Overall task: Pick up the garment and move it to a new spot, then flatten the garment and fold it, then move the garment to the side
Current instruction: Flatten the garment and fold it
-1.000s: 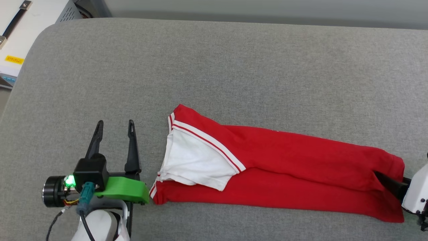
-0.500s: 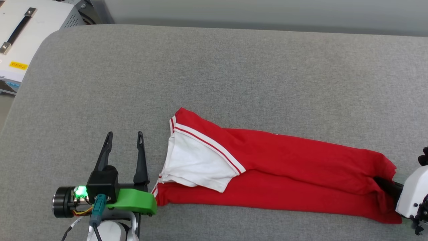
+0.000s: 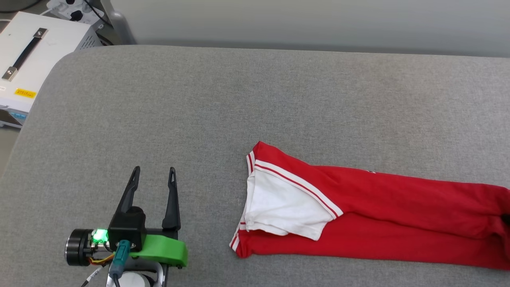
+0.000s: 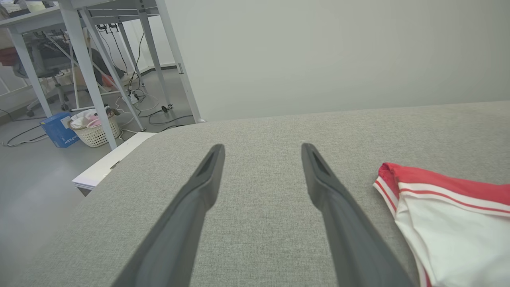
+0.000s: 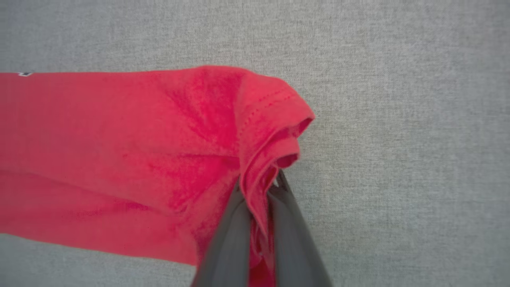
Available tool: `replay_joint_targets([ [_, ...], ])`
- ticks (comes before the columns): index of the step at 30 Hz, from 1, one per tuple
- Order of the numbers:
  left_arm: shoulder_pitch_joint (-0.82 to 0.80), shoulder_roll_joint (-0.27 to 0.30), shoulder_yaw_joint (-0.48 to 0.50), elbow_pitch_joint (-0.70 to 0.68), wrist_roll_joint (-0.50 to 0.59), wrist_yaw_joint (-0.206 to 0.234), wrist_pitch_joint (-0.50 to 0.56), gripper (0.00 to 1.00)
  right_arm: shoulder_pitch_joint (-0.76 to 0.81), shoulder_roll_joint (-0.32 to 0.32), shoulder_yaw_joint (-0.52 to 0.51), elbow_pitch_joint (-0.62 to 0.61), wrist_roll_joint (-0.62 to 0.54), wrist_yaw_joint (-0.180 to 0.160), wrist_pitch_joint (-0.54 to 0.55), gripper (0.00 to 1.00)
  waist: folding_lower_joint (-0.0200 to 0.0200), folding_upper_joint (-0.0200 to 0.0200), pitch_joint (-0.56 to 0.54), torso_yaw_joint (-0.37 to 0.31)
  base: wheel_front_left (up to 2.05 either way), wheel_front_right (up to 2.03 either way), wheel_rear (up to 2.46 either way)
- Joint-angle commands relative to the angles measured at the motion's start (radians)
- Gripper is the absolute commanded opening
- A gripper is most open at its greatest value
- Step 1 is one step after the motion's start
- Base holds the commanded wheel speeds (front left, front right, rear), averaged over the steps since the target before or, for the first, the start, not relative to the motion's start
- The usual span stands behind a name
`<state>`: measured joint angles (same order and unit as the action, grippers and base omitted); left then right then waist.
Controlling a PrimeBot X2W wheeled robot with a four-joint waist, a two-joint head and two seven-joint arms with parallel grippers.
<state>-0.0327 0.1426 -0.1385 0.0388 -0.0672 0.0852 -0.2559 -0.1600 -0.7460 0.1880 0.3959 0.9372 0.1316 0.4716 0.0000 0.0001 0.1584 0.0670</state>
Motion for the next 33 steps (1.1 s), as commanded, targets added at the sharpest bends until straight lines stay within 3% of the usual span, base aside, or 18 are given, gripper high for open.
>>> replay_joint_targets([
  [1,0.019,-0.007,0.006,-0.001,0.012,-0.009,-0.006,1.00,0.016,0.001,-0.002,-0.017,0.014,-0.001,0.006,0.00,0.0000,-0.0001,-0.006,0.002,0.00,0.00,0.00],
  [9,0.031,-0.019,0.023,-0.009,0.023,-0.024,-0.006,1.00,0.052,0.007,0.035,-0.263,0.075,-0.001,0.048,0.00,0.0000,-0.0001,-0.011,0.006,0.00,0.00,0.00],
  [17,0.016,-0.034,0.025,-0.011,0.033,-0.037,-0.006,1.00,-0.042,0.079,0.140,-0.449,0.052,-0.001,0.117,0.00,0.0000,-0.0001,0.015,0.014,0.00,0.00,0.00],
  [24,-0.019,-0.047,0.016,-0.009,0.040,-0.045,-0.006,1.00,-0.232,0.158,0.325,-0.433,-0.029,-0.001,0.158,0.00,0.0000,-0.0001,0.055,0.032,0.00,0.00,0.00],
  [33,-0.056,-0.059,0.011,-0.007,0.045,-0.048,-0.006,1.00,-0.487,0.286,0.604,-0.298,-0.086,-0.001,0.130,0.00,0.0000,-0.0001,0.105,0.052,0.00,0.00,0.00],
])
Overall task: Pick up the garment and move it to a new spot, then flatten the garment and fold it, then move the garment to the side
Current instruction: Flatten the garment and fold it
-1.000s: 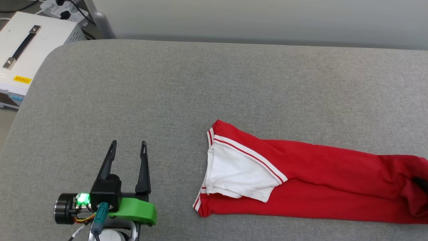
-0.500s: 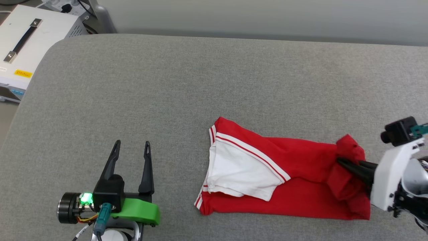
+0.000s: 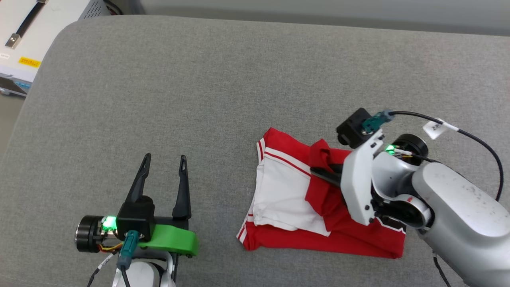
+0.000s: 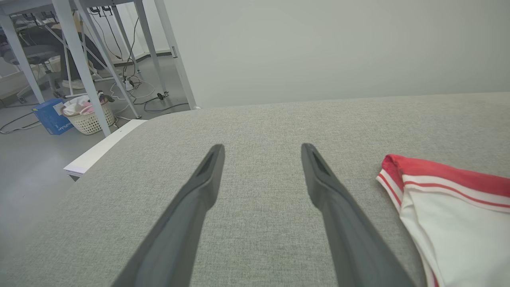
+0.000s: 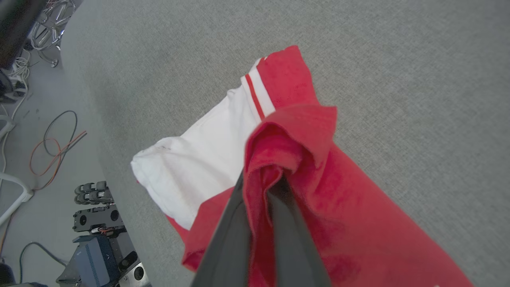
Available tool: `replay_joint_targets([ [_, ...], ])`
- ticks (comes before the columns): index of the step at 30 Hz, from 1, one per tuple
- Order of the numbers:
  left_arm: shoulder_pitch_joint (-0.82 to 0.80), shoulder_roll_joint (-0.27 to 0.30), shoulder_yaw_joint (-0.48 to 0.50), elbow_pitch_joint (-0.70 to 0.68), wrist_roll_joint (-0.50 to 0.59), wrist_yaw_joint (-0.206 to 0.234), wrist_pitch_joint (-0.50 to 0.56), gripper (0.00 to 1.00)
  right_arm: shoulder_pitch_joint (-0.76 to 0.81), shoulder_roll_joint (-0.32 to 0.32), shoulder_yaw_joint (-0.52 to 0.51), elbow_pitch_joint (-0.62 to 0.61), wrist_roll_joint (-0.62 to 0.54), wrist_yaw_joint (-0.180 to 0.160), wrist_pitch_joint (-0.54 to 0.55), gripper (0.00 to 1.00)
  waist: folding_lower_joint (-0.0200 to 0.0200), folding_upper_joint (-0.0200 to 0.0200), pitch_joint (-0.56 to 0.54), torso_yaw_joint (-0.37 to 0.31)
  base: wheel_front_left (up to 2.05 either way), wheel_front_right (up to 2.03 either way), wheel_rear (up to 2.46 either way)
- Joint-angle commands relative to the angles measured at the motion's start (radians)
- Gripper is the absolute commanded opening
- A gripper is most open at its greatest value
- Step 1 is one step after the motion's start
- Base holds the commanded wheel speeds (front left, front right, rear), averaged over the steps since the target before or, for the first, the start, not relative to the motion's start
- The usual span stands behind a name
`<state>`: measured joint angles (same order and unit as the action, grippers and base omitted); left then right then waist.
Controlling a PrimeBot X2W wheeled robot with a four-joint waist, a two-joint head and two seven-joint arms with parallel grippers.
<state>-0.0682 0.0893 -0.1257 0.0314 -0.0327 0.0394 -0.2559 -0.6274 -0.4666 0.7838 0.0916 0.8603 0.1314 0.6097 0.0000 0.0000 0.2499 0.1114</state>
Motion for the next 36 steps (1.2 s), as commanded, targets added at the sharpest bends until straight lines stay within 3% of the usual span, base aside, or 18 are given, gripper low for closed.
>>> replay_joint_targets([
  [1,-0.024,-0.007,-0.003,0.001,0.011,-0.003,-0.006,1.00,-0.040,0.018,0.032,0.025,-0.012,-0.001,-0.014,0.00,0.0000,0.0000,0.017,0.009,0.00,0.00,0.00],
  [8,-0.047,-0.014,-0.009,0.005,0.012,-0.003,-0.006,1.00,-0.134,0.077,0.203,0.194,-0.029,-0.001,-0.062,0.00,0.0000,0.0000,0.047,0.025,0.00,0.00,0.00],
  [15,-0.055,-0.018,-0.005,0.013,0.013,-0.001,-0.006,1.00,-0.149,0.099,0.303,0.324,-0.007,-0.001,-0.146,0.00,0.0000,0.0000,0.047,0.029,0.00,0.00,0.00],
  [17,-0.050,-0.018,-0.001,0.016,0.013,0.000,-0.006,1.00,-0.155,0.096,0.314,0.324,0.004,-0.001,-0.188,0.44,0.0000,0.0000,0.037,0.024,0.00,0.00,0.00],
  [18,-0.048,-0.018,0.000,0.016,0.013,0.000,-0.006,1.00,-0.158,0.092,0.315,0.320,0.008,-0.001,-0.210,0.99,0.0000,0.0000,0.031,0.022,0.00,0.00,0.00],
  [26,-0.016,-0.007,0.018,0.015,0.018,0.006,-0.006,1.00,-0.138,0.006,0.255,0.206,-0.016,-0.001,-0.431,1.00,0.0000,0.0000,-0.037,-0.019,0.00,0.00,0.00],
  [31,0.007,0.001,0.029,0.008,0.020,0.011,-0.006,1.00,-0.079,-0.039,0.076,0.180,-0.116,-0.001,-0.594,1.00,0.0000,0.0000,-0.076,-0.056,0.00,0.00,0.00],
  [36,0.021,0.008,0.038,-0.004,0.018,0.011,-0.006,1.00,0.023,-0.021,-0.150,0.197,-0.289,-0.001,-0.733,1.00,0.0000,0.0000,-0.104,-0.084,0.00,0.00,0.00],
])
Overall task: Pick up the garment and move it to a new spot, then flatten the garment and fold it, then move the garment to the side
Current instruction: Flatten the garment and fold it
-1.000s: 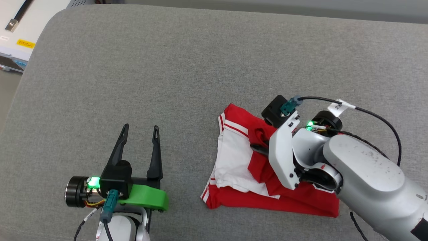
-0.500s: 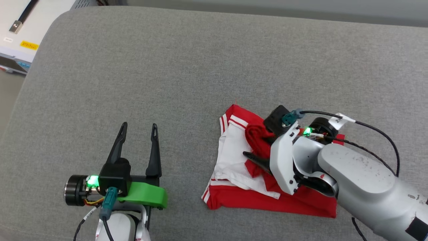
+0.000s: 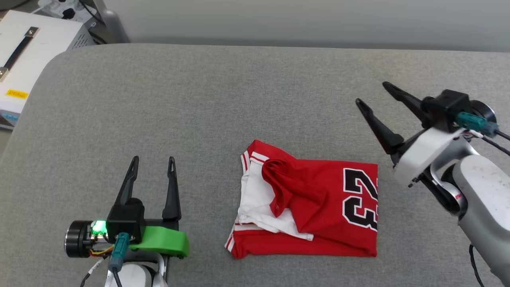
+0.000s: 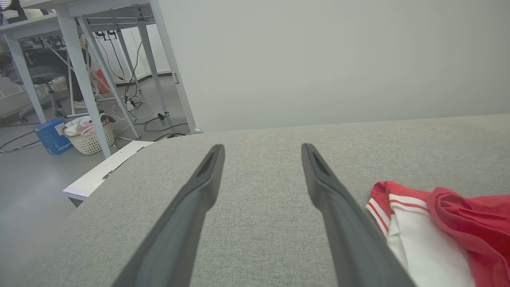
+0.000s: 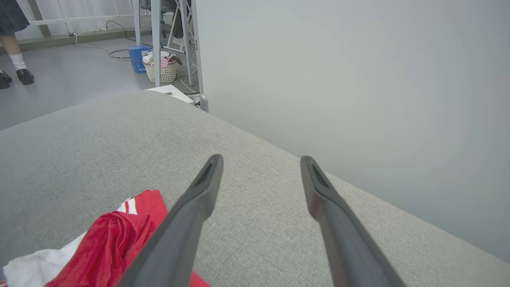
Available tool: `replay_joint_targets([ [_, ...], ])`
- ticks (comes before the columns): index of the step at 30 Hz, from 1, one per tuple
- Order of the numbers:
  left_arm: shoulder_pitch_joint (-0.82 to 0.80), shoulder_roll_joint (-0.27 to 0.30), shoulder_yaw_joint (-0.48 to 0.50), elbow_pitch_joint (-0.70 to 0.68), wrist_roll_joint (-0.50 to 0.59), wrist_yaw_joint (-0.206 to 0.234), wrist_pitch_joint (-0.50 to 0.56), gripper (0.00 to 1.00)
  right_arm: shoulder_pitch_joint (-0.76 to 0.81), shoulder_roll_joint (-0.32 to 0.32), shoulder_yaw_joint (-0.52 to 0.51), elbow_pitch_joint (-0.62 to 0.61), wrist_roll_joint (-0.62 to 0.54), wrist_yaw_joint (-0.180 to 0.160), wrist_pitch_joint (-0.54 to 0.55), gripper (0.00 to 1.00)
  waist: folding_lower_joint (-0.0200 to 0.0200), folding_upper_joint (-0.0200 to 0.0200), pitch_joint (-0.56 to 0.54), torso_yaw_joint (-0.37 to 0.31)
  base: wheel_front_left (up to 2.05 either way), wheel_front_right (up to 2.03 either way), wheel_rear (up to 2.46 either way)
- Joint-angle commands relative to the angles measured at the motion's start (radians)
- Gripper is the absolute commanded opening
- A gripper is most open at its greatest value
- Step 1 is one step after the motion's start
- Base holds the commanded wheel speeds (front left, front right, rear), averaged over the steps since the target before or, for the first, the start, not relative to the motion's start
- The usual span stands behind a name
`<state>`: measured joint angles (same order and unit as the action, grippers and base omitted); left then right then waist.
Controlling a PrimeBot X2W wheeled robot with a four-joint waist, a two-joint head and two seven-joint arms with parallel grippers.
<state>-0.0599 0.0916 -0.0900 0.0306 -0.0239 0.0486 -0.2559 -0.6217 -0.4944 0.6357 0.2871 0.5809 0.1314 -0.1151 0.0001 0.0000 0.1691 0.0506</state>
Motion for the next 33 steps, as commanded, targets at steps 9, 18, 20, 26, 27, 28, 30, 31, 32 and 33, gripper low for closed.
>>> replay_joint_targets([
  [9,0.040,0.014,0.020,-0.016,0.004,0.003,-0.006,1.00,0.279,0.174,-0.455,-0.050,-0.364,-0.001,-0.137,1.00,-0.0001,0.0000,-0.062,-0.051,0.00,0.00,0.00],
  [18,0.069,0.014,0.022,-0.035,-0.002,-0.008,-0.006,1.00,0.507,0.359,-0.646,-0.232,-0.486,-0.001,-0.146,1.00,-0.0001,0.0000,-0.090,-0.056,0.00,0.00,0.00],
  [20,0.075,0.013,0.020,-0.038,-0.006,-0.015,-0.006,1.00,0.550,0.377,-0.653,-0.267,-0.499,-0.001,-0.146,1.00,-0.0001,0.0000,-0.093,-0.055,0.00,0.00,0.00],
  [26,0.090,0.006,0.020,-0.037,-0.025,-0.039,-0.006,1.00,0.661,0.417,-0.668,-0.330,-0.519,-0.001,-0.146,1.00,-0.0001,0.0000,-0.104,-0.044,0.00,0.00,0.00],
  [27,0.092,0.006,0.021,-0.035,-0.025,-0.040,-0.006,1.00,0.673,0.420,-0.669,-0.335,-0.518,-0.001,-0.146,1.00,-0.0001,0.0000,-0.105,-0.043,0.00,0.00,0.00],
  [28,0.095,0.005,0.022,-0.034,-0.026,-0.042,-0.006,1.00,0.687,0.424,-0.669,-0.340,-0.520,-0.001,-0.146,1.00,-0.0001,0.0000,-0.106,-0.042,0.00,0.00,0.00],
  [30,0.099,0.003,0.024,-0.031,-0.027,-0.044,-0.006,1.00,0.707,0.429,-0.668,-0.346,-0.523,-0.001,-0.146,1.00,-0.0001,0.0000,-0.107,-0.040,0.00,0.00,0.00],
  [31,0.102,0.003,0.025,-0.029,-0.026,-0.045,-0.006,1.00,0.714,0.431,-0.668,-0.346,-0.524,-0.001,-0.146,1.00,-0.0001,0.0000,-0.107,-0.040,0.00,0.00,0.00],
  [32,0.104,0.002,0.026,-0.025,-0.027,-0.047,-0.006,1.00,0.720,0.433,-0.668,-0.345,-0.525,-0.001,-0.147,1.00,-0.0001,0.0000,-0.107,-0.039,0.00,0.00,0.00],
  [33,0.105,0.002,0.026,-0.023,-0.026,-0.048,-0.006,1.00,0.722,0.434,-0.668,-0.344,-0.525,-0.001,-0.147,1.00,-0.0001,0.0000,-0.107,-0.039,0.00,0.00,0.00],
])
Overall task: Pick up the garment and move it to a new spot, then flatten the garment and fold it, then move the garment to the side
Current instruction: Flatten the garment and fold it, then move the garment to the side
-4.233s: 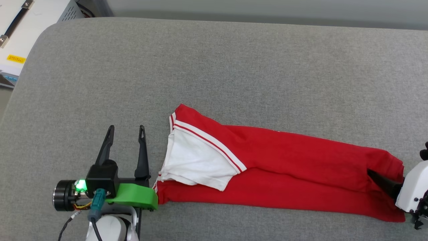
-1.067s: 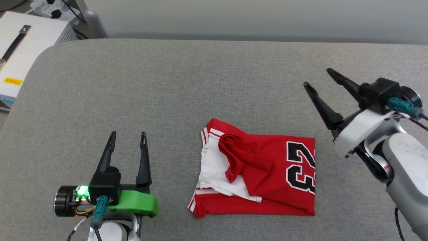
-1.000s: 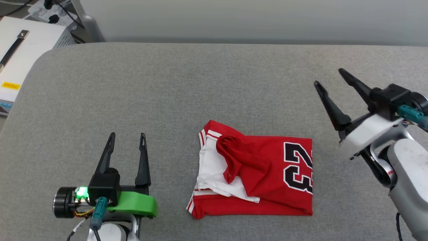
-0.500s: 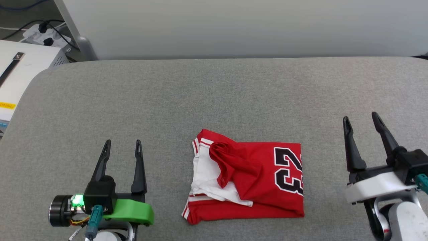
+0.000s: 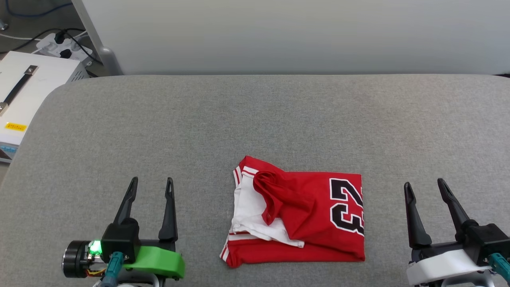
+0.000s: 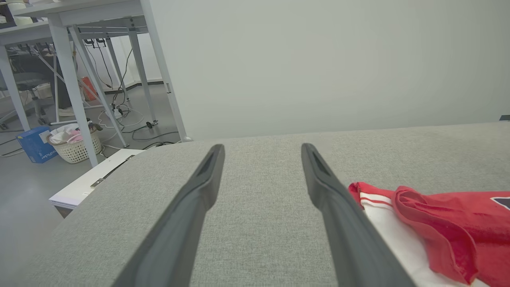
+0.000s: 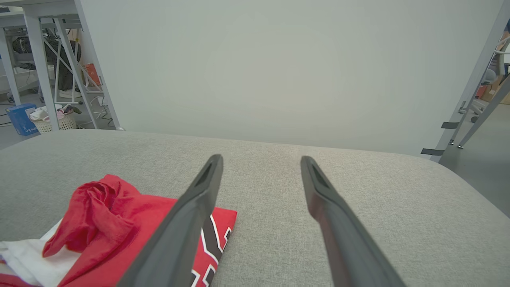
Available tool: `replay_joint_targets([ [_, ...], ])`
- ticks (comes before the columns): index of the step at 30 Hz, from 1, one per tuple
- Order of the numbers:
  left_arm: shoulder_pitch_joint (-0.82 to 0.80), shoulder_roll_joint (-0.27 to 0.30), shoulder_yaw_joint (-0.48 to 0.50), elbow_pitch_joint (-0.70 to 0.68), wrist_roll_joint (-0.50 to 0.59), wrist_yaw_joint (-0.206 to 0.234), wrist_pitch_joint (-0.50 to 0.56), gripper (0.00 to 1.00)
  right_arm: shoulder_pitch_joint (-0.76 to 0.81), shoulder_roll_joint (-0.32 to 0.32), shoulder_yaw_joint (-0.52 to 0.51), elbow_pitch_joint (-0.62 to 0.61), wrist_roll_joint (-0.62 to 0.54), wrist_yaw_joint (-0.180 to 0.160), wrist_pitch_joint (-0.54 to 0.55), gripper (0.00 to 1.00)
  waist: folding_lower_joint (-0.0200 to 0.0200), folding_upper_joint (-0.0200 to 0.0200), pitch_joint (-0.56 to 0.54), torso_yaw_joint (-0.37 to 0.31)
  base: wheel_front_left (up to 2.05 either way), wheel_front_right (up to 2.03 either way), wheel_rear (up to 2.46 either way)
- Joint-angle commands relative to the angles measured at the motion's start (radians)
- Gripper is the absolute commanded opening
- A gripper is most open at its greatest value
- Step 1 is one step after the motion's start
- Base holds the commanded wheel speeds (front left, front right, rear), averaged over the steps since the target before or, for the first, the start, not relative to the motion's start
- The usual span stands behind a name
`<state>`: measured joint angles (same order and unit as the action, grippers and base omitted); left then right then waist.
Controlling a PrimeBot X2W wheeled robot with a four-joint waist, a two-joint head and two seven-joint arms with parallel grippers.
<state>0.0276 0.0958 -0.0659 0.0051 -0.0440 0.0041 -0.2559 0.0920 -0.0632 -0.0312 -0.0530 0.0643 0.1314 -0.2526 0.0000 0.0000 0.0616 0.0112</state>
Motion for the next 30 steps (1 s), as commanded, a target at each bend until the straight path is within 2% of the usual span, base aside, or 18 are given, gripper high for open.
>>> replay_joint_targets([
  [1,0.019,-0.003,0.003,0.005,-0.005,-0.004,-0.006,1.00,0.010,0.004,0.000,-0.003,-0.008,-0.001,-0.009,1.00,0.0000,0.0000,0.000,0.001,0.00,0.00,0.00],
  [7,0.022,-0.007,0.006,0.018,-0.004,-0.008,-0.006,1.00,0.004,0.007,0.002,0.007,-0.013,-0.001,-0.009,1.00,0.0000,0.0000,-0.001,0.004,0.00,0.00,0.00],
  [12,0.016,-0.010,0.007,0.026,-0.001,-0.010,-0.006,1.00,-0.060,-0.011,-0.026,-0.022,0.002,-0.001,-0.009,1.00,0.0000,0.0000,0.007,0.010,0.00,0.00,0.00],
  [18,-0.003,-0.014,0.001,0.038,0.004,-0.013,-0.006,1.00,-0.204,-0.123,-0.045,-0.039,0.034,-0.001,0.002,1.00,0.0000,0.0000,0.021,0.026,0.00,0.00,0.00],
  [22,-0.014,-0.018,-0.001,0.043,0.005,-0.013,-0.006,1.00,-0.311,-0.230,0.020,-0.022,0.122,-0.001,0.141,1.00,0.0000,0.0000,0.033,0.032,0.00,0.00,0.00],
  [25,-0.025,-0.020,-0.004,0.047,0.006,-0.014,-0.006,1.00,-0.382,-0.319,0.089,-0.012,0.234,-0.001,0.310,1.00,0.0000,0.0000,0.045,0.040,0.00,0.00,0.00],
  [30,-0.039,-0.023,-0.007,0.046,0.008,-0.014,-0.006,1.00,-0.428,-0.410,0.153,0.007,0.438,-0.001,0.615,1.00,0.0000,0.0000,0.064,0.055,0.00,0.00,0.00],
])
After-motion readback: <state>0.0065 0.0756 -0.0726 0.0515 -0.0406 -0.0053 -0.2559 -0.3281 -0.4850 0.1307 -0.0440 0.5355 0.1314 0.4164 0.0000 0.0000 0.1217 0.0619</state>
